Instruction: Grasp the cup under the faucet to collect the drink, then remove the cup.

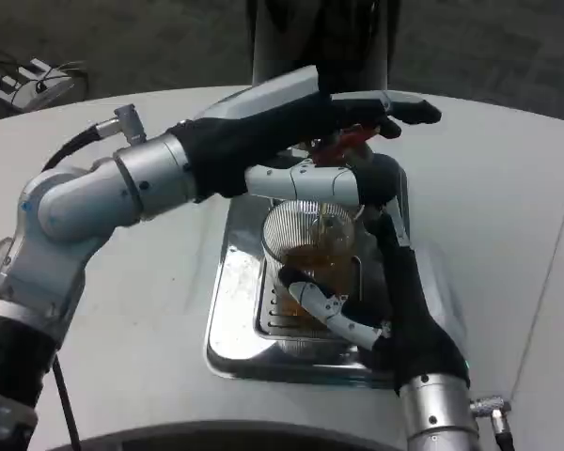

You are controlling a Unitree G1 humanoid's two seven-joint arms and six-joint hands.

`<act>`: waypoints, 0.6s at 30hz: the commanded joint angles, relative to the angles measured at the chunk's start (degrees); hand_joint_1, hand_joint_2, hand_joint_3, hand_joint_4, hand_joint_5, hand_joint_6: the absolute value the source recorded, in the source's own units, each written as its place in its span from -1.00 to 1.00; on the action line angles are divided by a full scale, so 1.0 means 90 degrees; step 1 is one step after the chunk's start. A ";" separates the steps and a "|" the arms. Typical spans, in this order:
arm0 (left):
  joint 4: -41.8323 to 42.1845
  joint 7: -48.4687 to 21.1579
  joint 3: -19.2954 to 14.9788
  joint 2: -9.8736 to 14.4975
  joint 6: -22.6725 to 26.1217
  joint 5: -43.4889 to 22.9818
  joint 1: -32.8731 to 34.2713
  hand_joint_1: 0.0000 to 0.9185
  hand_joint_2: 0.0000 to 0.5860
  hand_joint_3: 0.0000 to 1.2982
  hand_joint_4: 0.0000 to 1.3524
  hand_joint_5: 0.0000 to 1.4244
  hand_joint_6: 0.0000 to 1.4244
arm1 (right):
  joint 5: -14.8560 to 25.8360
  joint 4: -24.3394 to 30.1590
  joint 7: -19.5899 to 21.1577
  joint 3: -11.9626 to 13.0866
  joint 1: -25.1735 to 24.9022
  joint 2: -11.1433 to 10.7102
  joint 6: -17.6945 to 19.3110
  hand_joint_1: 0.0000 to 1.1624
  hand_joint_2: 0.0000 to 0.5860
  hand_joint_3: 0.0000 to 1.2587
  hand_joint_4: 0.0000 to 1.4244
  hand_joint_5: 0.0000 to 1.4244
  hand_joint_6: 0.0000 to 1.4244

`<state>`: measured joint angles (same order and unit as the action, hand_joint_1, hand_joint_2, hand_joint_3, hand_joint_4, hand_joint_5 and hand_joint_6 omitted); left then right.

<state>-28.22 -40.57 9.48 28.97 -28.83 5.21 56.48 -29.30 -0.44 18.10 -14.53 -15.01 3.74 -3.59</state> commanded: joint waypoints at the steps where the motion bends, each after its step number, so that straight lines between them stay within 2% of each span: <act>1: -0.0100 -0.0122 0.0060 0.0024 -0.0129 0.0086 0.0135 -1.00 -1.00 -0.71 -0.83 -0.76 -0.75 | 0.0024 -0.0023 0.0155 -0.0132 0.0102 0.0120 0.0275 0.22 -0.32 -1.00 -0.93 -0.80 -0.72; 10: -0.0034 -0.0217 0.0050 0.0041 -0.0133 0.0041 0.0177 -1.00 -1.00 -0.71 -0.83 -0.76 -0.75 | -0.0032 -0.0114 0.0358 -0.0339 0.0195 0.0149 0.0335 0.23 -0.32 -1.00 -0.91 -0.80 -0.72; 18: 0.0075 -0.0306 0.0028 0.0087 -0.0106 0.0009 0.0201 -1.00 -1.00 -0.71 -0.83 -0.76 -0.75 | 0.0005 -0.0440 0.0596 -0.0502 0.0129 0.0279 0.0332 0.23 -0.32 -1.00 -0.91 -0.78 -0.72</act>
<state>-28.55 -42.04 9.48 29.24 -29.45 5.14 57.13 -29.54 -2.92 22.04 -18.38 -14.31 3.51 -1.75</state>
